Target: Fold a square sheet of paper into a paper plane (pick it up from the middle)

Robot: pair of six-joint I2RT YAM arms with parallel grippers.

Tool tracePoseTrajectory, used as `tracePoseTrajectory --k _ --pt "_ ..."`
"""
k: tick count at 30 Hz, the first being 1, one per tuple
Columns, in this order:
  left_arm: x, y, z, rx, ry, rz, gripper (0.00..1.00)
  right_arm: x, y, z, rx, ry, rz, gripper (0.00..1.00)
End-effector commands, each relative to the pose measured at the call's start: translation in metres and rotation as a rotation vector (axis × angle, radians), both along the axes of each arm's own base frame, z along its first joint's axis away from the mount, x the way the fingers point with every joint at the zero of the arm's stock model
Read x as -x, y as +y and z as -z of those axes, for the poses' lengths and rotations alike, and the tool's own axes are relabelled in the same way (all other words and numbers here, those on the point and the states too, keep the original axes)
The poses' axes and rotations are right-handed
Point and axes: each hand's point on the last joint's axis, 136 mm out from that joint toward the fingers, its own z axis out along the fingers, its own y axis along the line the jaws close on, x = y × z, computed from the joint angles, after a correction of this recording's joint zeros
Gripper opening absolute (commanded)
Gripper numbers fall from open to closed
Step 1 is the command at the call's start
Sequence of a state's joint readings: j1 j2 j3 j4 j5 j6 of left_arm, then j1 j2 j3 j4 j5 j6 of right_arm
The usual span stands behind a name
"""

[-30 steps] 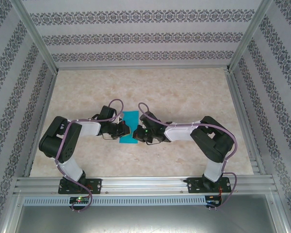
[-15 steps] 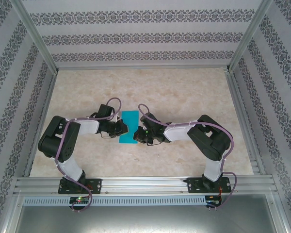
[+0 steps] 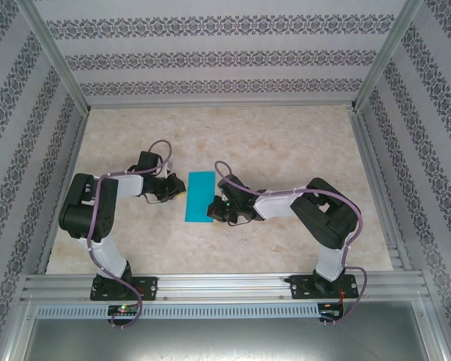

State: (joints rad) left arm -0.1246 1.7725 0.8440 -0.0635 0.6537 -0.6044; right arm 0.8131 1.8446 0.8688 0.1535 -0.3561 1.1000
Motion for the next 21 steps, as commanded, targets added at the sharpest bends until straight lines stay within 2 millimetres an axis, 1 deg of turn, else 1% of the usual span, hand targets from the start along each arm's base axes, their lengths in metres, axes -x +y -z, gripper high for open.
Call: tracePoseTrajectory --k 1,3,6,9,12,13,14,16,18,20,21 --pt "-0.019 0.017 -0.008 -0.073 -0.049 -0.024 0.15 0.033 -0.044 0.044 0.208 0.154 0.003 0.0" --pt "-0.02 0.012 -0.018 -0.046 -0.074 -0.009 0.15 0.03 -0.041 0.04 0.198 0.141 -0.001 0.0" --pt "-0.014 0.005 -0.034 0.006 -0.118 0.003 0.15 0.026 -0.036 0.036 0.184 0.13 -0.001 0.0" --pt "-0.003 -0.003 -0.046 0.056 -0.144 0.018 0.15 0.025 -0.032 0.033 0.166 0.128 -0.006 0.0" --pt "0.009 -0.01 -0.05 0.086 -0.142 0.028 0.16 0.019 -0.023 0.018 0.123 0.091 -0.02 0.0" --pt "0.012 -0.011 -0.05 0.088 -0.138 0.023 0.17 0.012 -0.018 0.008 0.096 0.062 -0.024 0.01" --pt "0.015 -0.01 -0.051 0.088 -0.135 0.01 0.2 0.006 -0.013 -0.005 0.067 0.025 -0.03 0.04" --pt "0.018 -0.007 -0.053 0.079 -0.133 -0.015 0.3 -0.007 -0.005 -0.034 0.016 -0.063 -0.053 0.12" --pt "0.021 -0.004 -0.056 0.076 -0.133 -0.042 0.38 -0.018 -0.006 -0.064 0.0 -0.165 -0.066 0.21" --pt "0.024 -0.002 -0.059 0.074 -0.133 -0.061 0.47 -0.025 -0.013 -0.08 0.01 -0.227 -0.076 0.31" --pt "0.025 0.0 -0.059 0.071 -0.132 -0.074 0.51 -0.029 -0.018 -0.084 0.023 -0.248 -0.075 0.37"
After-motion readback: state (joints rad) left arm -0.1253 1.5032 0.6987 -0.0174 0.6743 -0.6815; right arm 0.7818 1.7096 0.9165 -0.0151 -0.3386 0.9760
